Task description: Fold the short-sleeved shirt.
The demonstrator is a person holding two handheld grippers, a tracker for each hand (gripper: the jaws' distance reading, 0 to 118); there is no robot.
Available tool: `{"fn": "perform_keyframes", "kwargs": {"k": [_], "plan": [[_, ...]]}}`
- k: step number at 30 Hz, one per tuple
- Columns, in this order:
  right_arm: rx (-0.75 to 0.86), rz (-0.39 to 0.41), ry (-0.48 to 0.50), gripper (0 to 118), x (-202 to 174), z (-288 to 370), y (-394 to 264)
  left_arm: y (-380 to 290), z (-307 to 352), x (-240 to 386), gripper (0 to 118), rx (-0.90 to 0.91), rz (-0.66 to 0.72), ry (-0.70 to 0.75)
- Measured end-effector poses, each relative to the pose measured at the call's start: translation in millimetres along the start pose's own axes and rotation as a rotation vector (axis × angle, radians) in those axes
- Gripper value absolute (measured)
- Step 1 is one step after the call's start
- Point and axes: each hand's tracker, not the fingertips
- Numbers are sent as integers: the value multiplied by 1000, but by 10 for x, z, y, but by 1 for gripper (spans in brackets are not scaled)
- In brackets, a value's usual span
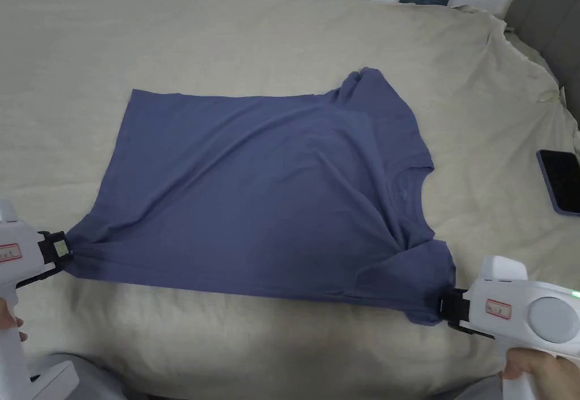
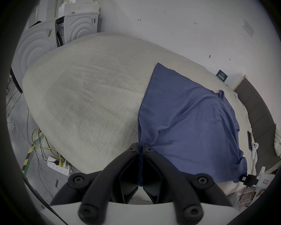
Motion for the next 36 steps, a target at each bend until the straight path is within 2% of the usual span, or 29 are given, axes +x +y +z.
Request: {"fn": "perform_keyframes", "kwargs": {"k": [3, 9, 12, 17, 21, 29, 31, 33, 34, 35, 36], "plan": [[38, -27, 62, 3, 111, 228, 186, 88, 8, -55, 0, -1, 53, -17], [141, -25, 123, 3, -143, 690, 767, 476, -10, -78, 0, 16, 227, -104], [188, 18, 73, 3, -331, 673, 1148, 750, -90, 7, 0, 30, 233, -110], [205, 30, -9, 3, -628, 392, 1651, 1165, -416, 236, 0, 39, 215, -95], [204, 87, -95, 3, -816, 40, 1912, 1384, -796, 425, 0, 28, 146, -53], [162, 135, -160, 3, -1002, -681, 2265, 1483, -1559, 622, 0, -36, 78, 45], [113, 133, -169, 3, -1018, -853, 2280, 1457, -1702, 669, 12, -55, 43, 82], [87, 133, -189, 3, -980, -969, 2282, 1436, -1777, 697, 34, -46, -9, 139], [80, 137, -192, 3, -971, -998, 2276, 1432, -1799, 694, 52, -38, -27, 154], [79, 134, -193, 4, -962, -1004, 2269, 1436, -1801, 689, 78, -37, -34, 154], [82, 125, -191, 9, -921, -988, 2269, 1443, -1782, 680, 95, -26, -33, 156]]}}
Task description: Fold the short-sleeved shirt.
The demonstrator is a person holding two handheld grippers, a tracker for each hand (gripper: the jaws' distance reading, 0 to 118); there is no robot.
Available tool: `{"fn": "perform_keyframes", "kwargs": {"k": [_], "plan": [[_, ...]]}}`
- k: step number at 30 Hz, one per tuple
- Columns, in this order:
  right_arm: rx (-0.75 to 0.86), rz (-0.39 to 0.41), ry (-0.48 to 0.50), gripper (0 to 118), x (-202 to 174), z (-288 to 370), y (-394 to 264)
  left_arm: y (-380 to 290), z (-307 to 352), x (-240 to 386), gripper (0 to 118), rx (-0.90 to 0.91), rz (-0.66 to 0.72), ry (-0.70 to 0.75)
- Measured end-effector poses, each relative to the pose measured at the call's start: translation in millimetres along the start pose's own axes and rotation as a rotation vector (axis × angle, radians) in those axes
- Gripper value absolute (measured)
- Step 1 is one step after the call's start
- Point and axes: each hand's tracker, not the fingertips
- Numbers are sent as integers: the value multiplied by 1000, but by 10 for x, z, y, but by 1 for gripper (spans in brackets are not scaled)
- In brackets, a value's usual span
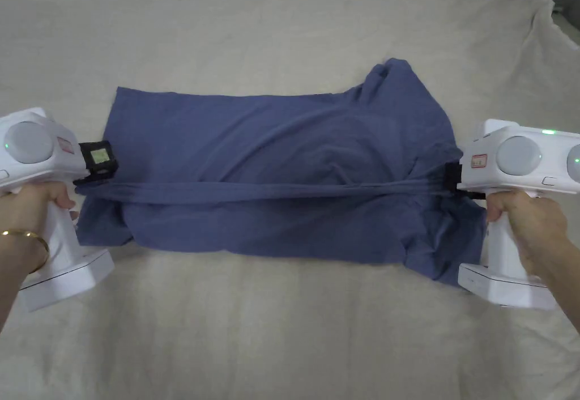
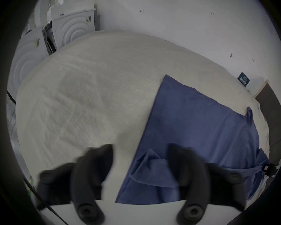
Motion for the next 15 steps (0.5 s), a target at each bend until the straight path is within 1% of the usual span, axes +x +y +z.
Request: {"fn": "perform_keyframes", "kwargs": {"k": [1, 2, 3, 4, 5, 8, 9, 13, 15], "plan": [[12, -26, 5, 26, 29, 40, 0, 20, 55, -24, 107, 28, -3, -2], [28, -47, 4, 65, 54, 89, 9, 36, 122, -42, 112, 74, -4, -3], [38, -58, 6, 93, 83, 156, 21, 49, 215, -56, 113, 122, -8, -6], [63, -69, 4, 104, 123, 257, 27, 66, 317, -70, 113, 158, -26, -24], [115, -71, -3, 104, 145, 371, 30, 92, 411, -98, 113, 182, -47, -36], [227, -3, -16, 104, 198, 812, -12, 47, 781, -121, 113, 271, -125, -29], [272, 7, -10, 104, 210, 971, -74, 3, 904, -132, 113, 305, -151, -28], [425, 40, 52, 109, 241, 1551, -464, -352, 1338, -164, 112, 378, -240, -35], [482, 63, 86, 111, 241, 1773, -721, -578, 1502, -169, 110, 412, -254, -37]]}}
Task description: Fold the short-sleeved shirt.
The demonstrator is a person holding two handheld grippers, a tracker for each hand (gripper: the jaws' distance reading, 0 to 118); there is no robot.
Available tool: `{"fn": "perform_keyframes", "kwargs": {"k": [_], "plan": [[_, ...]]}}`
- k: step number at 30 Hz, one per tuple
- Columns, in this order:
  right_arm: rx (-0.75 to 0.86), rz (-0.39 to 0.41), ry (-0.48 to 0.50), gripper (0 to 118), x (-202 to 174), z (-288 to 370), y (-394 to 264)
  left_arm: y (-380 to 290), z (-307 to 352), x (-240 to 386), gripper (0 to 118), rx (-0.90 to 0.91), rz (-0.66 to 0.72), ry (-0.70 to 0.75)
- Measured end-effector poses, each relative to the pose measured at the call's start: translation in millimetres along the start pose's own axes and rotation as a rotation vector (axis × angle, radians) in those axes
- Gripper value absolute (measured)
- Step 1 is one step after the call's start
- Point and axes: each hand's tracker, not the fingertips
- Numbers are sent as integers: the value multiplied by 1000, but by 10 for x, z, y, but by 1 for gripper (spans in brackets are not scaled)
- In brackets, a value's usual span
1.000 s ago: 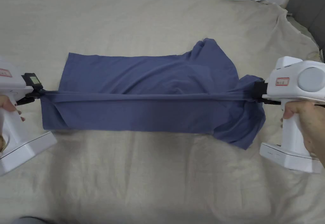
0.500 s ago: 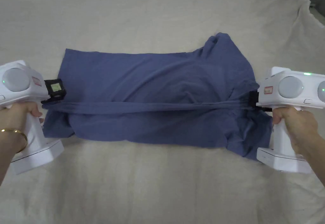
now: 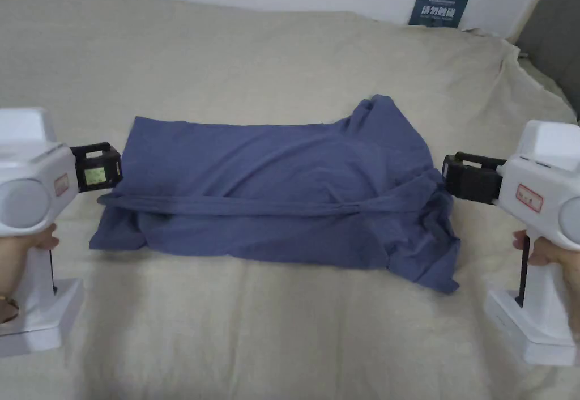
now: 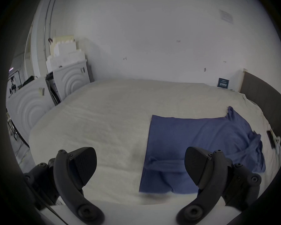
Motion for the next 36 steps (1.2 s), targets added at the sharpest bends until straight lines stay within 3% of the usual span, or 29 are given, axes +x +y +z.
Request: {"fn": "perform_keyframes", "kwargs": {"k": [4, 7, 9, 10, 11, 13, 14, 16, 26, 29, 33, 34, 36], "plan": [[79, 18, -3, 111, -60, 466, -347, -317, 404, 103, 101, 80, -32, -12], [108, -6, -5, 108, -78, 670, -586, -513, 629, 174, 73, 113, -19, -42], [121, -34, 3, 86, -52, 735, -726, -612, 736, 212, 46, 117, -10, -68], [121, -50, 5, 70, -52, 767, -785, -657, 775, 231, 35, 126, -10, -81], [120, -60, 5, 43, -56, 792, -832, -694, 807, 248, 19, 133, -15, -90], [118, -67, 7, 12, -69, 816, -911, -752, 856, 280, 4, 139, -21, -96], [121, -72, 5, 6, -73, 830, -940, -767, 874, 290, 0, 142, -20, -103], [118, -74, 10, 0, -60, 850, -977, -787, 912, 277, 0, 143, 3, -127], [115, -81, 33, 0, -86, 873, -977, -711, 762, 215, 0, 99, 24, -167], [114, -69, 42, 0, -88, 845, -951, -596, 552, 138, 0, 32, 15, -147], [108, -60, 53, 0, -100, 792, -920, -372, 165, -45, 0, -133, 123, -145], [107, -61, 55, 0, -102, 773, -914, -329, 75, -71, 3, -168, 138, -146], [105, -68, 59, 0, -103, 732, -897, -270, -163, -135, 25, -247, 140, -137]]}}
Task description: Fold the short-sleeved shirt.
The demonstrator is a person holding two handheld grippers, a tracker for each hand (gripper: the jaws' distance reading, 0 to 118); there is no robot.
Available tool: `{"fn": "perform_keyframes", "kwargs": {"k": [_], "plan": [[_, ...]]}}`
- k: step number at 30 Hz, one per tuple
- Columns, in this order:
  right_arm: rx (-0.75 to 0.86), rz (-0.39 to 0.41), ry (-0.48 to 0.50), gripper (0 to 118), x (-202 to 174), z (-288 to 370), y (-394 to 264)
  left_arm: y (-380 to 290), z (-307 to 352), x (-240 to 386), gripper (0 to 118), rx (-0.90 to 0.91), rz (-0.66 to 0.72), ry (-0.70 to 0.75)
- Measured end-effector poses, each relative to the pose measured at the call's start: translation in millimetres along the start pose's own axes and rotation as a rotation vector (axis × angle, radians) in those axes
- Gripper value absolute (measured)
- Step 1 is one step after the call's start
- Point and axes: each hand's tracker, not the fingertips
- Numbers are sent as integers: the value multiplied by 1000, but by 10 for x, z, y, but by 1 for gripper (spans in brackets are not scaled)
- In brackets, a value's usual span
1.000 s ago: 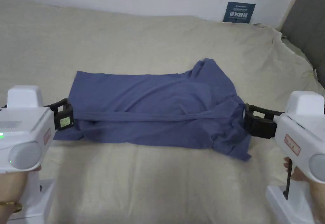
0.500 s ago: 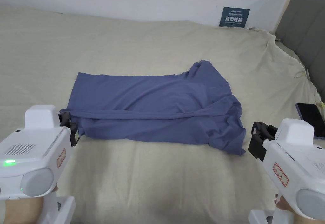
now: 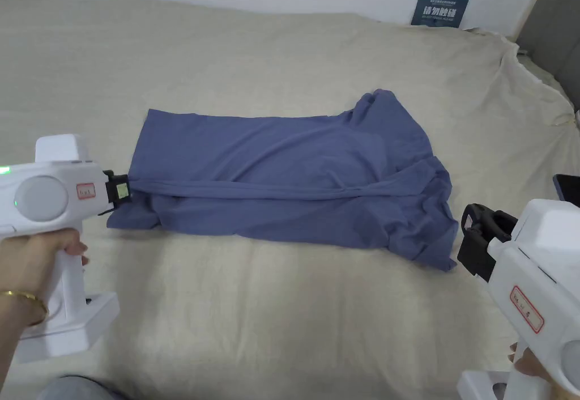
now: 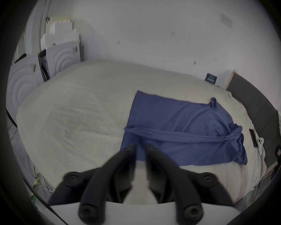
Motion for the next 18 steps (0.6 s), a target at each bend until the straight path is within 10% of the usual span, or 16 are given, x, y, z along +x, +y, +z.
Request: {"fn": "perform_keyframes", "kwargs": {"k": [2, 5, 10, 13, 18], "plan": [[-4, -2, 4, 0, -16, -30, 8, 84, -192, -45, 71, -71, -12, 25], [-18, 6, 2, 0, -44, -100, 21, 149, -486, -82, 108, -175, -30, 66], [-52, 9, -3, 0, -99, -206, 43, 135, -960, -132, 110, -313, -45, 163], [-70, 22, -14, 0, -121, -275, 46, 85, -1152, -126, 105, -340, -51, 181], [-96, 13, -26, 0, -127, -348, 42, -22, -1194, -70, 24, -355, -53, 133]]}}
